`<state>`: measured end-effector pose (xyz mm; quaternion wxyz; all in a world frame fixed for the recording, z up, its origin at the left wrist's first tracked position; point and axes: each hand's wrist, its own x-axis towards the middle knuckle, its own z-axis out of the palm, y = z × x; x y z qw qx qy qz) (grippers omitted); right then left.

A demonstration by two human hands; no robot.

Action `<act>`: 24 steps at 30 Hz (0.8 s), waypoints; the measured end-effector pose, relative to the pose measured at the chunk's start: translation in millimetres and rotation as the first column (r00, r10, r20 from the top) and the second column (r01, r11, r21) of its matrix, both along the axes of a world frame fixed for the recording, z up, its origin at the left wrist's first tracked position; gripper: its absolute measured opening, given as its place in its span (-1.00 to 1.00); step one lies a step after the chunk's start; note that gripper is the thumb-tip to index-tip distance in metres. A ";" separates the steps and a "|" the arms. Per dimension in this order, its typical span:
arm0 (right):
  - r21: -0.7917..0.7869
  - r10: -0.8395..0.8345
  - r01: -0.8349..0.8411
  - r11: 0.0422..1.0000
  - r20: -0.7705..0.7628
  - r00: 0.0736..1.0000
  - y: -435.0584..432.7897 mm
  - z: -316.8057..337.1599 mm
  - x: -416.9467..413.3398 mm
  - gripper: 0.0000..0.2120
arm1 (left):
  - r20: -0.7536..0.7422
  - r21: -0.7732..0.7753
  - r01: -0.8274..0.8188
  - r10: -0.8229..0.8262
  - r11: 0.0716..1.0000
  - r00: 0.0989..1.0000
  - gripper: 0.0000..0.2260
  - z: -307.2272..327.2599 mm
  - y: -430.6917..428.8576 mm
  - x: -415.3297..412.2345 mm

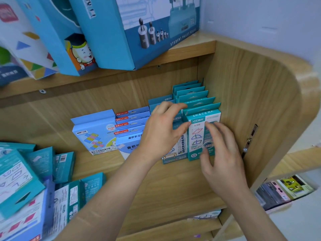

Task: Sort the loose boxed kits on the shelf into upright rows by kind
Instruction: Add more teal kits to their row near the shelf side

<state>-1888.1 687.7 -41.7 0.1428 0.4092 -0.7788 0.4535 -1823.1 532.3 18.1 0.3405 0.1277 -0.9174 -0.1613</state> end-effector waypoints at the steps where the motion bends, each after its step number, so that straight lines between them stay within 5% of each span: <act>1: -0.011 0.001 -0.001 1.000 0.003 1.000 0.9 1.3 0.8 -0.45 | -0.007 0.003 0.004 -0.004 1.000 1.000 -0.64 -0.8 0.4 2.1; 9: -0.034 0.157 -0.157 0.987 -0.016 0.988 -2.0 15.0 13.2 -0.63 | -0.073 0.066 0.023 -0.018 0.998 0.997 -0.87 0.6 6.7 50.8; 16: -0.006 0.322 -0.322 0.947 -0.017 0.947 -39.8 33.5 52.4 -0.74 | 0.161 0.082 -0.057 0.043 0.995 0.986 -0.81 4.5 -20.1 143.8; 24: 0.232 0.557 -0.589 0.774 0.193 0.808 -116.3 41.7 121.8 -0.76 | 0.327 0.074 -0.273 0.235 0.959 0.915 -0.80 3.2 -70.7 249.1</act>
